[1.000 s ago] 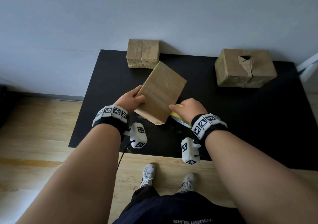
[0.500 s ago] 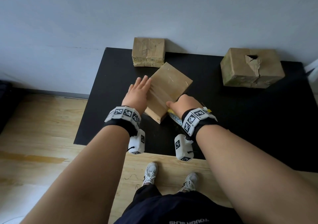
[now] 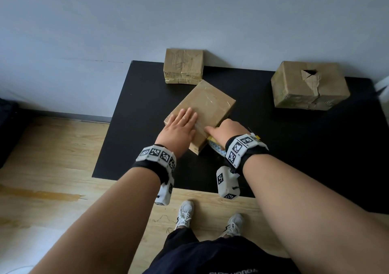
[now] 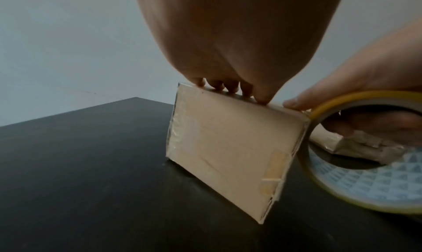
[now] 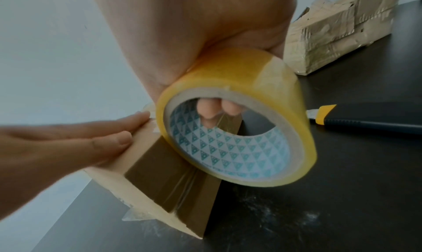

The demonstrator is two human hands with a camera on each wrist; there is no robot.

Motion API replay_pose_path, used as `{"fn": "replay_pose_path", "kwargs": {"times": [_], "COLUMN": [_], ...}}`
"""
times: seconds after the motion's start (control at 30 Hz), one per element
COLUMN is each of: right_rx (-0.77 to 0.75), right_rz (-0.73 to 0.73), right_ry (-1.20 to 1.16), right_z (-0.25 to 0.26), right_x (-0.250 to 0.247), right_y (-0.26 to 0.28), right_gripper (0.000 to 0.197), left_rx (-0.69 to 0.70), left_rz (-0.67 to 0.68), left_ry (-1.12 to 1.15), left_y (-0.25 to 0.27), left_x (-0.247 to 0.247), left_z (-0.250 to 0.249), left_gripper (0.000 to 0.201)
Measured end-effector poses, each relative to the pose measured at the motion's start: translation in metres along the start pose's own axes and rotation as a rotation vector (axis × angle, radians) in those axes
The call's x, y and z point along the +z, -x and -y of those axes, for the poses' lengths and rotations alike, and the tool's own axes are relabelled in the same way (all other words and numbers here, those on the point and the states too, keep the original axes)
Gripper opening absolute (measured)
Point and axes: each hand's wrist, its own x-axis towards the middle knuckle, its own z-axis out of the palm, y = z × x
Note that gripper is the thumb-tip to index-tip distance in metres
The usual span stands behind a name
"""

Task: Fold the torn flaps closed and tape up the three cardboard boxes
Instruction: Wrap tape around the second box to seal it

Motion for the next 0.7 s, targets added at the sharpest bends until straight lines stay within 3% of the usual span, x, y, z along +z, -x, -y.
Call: {"fn": "replay_pose_path", "kwargs": {"times": [0.2, 0.4, 0.53, 0.7], "right_rx": [-0.011, -0.041, -0.075, -0.124], "right_rz": [0.046, 0.033, 0.006, -0.012], "right_ry": [-0.08, -0.141, -0.199, -0.249], "right_z": [-0.004, -0.016, -0.015, -0.007], "right_x": [0.002, 0.0, -0.007, -0.027], "right_y": [-0.005, -0.005, -0.003, -0.001], "right_gripper": [0.05, 0.056, 0.048, 0.044], "left_rx": [-0.016, -0.048, -0.05, -0.076], "left_rz": [0.016, 0.026, -0.004, 0.015], "left_ry": [-0.029, -0.14, -0.124, 0.087], "left_y": [0.003, 0.005, 0.005, 0.008], "left_x": [0.0, 0.0, -0.007, -0.023], "left_z": [0.001, -0.015, -0.021, -0.015], "left_gripper": [0.063, 0.111, 0.11, 0.114]}}
